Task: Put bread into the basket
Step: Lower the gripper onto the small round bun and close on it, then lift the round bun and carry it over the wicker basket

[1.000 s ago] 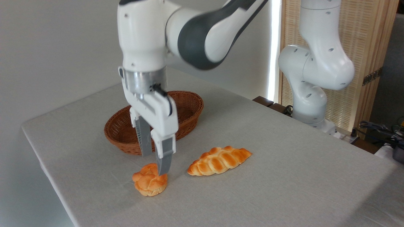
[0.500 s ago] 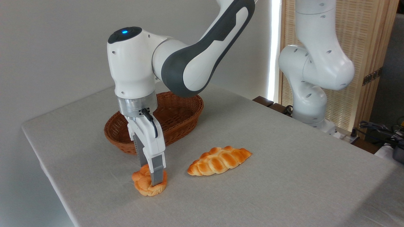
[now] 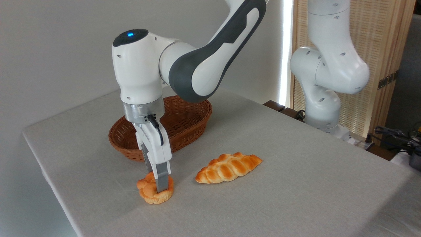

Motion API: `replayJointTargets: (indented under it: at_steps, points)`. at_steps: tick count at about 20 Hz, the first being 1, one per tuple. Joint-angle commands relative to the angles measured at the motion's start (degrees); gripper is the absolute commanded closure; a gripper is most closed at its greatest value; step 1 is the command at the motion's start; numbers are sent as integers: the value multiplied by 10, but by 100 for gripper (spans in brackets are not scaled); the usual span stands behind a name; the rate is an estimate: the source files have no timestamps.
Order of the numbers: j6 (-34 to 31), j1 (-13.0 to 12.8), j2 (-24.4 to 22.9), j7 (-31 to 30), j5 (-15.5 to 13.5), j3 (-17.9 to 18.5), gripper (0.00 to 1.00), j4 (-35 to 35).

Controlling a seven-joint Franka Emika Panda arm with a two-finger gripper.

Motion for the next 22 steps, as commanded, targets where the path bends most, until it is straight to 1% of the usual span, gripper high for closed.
replayJointTargets:
  at_steps: [1,8,10,12,14,17,19,22]
  points:
    - [0,1,8,12,5,1,72,16]
    - [0,2,7,10,2,3,72,24]
    - [0,2,7,10,-3,6,73,29]
    - [-3,7,5,6,-5,6,73,40]
    - [-18,8,0,6,-16,6,72,57]
    - [-30,8,-5,4,-16,5,72,86]
    - [-57,8,-21,5,-13,1,72,98]
    - [-103,8,-50,6,-17,-8,70,99]
